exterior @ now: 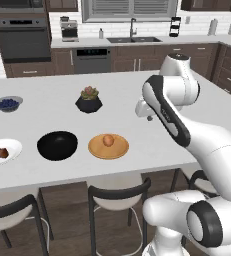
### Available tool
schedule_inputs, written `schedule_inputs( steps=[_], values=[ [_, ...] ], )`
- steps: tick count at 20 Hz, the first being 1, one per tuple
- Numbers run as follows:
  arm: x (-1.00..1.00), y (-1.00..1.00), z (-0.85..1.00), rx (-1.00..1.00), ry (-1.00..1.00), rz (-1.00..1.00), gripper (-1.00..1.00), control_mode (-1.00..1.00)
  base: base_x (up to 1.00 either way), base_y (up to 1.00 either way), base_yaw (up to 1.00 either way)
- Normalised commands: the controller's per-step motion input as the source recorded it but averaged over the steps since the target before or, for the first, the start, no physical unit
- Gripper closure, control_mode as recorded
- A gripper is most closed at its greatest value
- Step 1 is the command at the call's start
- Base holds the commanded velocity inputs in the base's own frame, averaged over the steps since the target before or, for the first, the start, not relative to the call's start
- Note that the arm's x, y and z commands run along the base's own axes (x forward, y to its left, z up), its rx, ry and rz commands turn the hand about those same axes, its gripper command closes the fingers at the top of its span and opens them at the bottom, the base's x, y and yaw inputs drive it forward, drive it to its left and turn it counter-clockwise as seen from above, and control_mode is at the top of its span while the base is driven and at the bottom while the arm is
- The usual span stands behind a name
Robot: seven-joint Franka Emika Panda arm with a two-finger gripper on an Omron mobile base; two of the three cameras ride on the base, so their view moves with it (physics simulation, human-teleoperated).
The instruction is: Pick the chicken drumstick and onion from their plates and place them in the bowl. Then put the bowl in the fridge.
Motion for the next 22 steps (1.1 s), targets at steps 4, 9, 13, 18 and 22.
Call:
schedule_inputs(
  steps=[4, 9, 13, 18, 22],
  values=[
    [-0.2, 0.02, 0.0, 0.0, 0.0, 0.0, -1.0, -1.0, 0.0, 0.0, 0.0],
    [-0.12, 0.22, -0.11, 0.09, 0.0, 0.0, -1.0, -1.0, 0.0, 0.0, 0.0],
    [0.04, 0.47, -0.5, 0.04, 0.01, 0.0, -1.0, -1.0, 0.0, 0.0, 0.0],
    [0.63, 0.49, -0.8, 0.04, 0.17, 0.0, -1.0, -1.0, 0.0, 0.0, 0.0],
    [1.0, 0.27, -0.5, -0.01, 0.16, 0.0, -1.0, -1.0, 0.0, 0.0, 0.0]
  ],
)
